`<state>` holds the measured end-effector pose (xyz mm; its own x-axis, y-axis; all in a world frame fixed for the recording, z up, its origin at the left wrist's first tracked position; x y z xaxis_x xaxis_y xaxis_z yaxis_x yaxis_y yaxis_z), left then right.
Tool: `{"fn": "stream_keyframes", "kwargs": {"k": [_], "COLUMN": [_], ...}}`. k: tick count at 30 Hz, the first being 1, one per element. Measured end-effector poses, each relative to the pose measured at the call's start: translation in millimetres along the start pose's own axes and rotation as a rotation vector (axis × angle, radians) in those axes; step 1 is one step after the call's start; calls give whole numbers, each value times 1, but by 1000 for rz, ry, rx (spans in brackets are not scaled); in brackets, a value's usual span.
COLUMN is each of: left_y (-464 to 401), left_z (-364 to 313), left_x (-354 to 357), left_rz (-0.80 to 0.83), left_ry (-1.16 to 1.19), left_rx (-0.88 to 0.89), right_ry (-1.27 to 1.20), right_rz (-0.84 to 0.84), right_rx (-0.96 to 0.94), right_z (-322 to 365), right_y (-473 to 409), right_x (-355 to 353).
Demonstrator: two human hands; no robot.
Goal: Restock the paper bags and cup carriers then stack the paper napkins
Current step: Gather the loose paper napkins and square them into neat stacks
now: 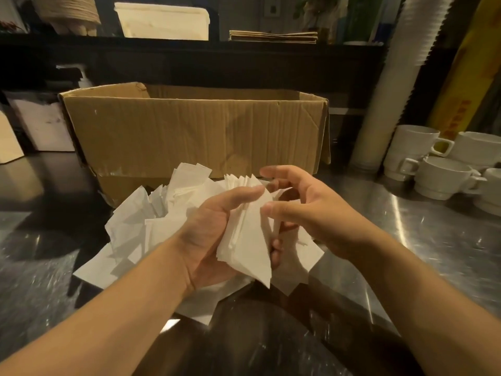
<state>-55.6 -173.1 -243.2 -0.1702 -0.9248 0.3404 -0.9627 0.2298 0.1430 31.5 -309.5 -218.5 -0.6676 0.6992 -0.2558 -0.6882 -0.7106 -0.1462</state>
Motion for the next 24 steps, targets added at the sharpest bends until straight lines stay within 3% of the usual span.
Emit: {"fn": "stream_keyframes", "kwargs": {"k": [4, 9, 12, 16, 18, 22, 24], "left_y": [4, 13, 15, 12, 8, -15, -31], "left_z": [4, 6, 7, 9, 15, 35, 39], "left_x": [4, 10, 10, 10, 20, 55, 65], "left_rz": [130, 161, 140, 239, 203, 15, -110], "left_ry": [-20, -161, -92, 15, -167, -769, -803], "left_rx": [-120, -222, -168, -8, 39, 145, 181], "right_ry": [25, 29, -72, -259, -283, -274, -270], "right_rz": [218, 336, 354, 89, -66, -222, -273], "right_rx": [26, 81, 59, -6, -32, -23, -29], "right_z": [0, 7, 12, 4, -4, -18, -20], "right_y": [2, 10, 23, 55, 73, 110, 126], "right_x": [-4, -3, -6, -28, -42, -65, -77]}}
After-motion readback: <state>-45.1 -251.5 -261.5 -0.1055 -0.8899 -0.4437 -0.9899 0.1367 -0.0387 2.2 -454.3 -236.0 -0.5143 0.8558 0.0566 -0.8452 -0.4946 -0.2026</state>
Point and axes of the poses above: each hand's wrist, its own y-axis away from the middle knuckle, its own x-axis out of the palm, z = x × y, the point moved 3 cm from there along -y, towards the middle knuckle, and after that the axes turned 11 degrees about -y, right-handed, at the moved point
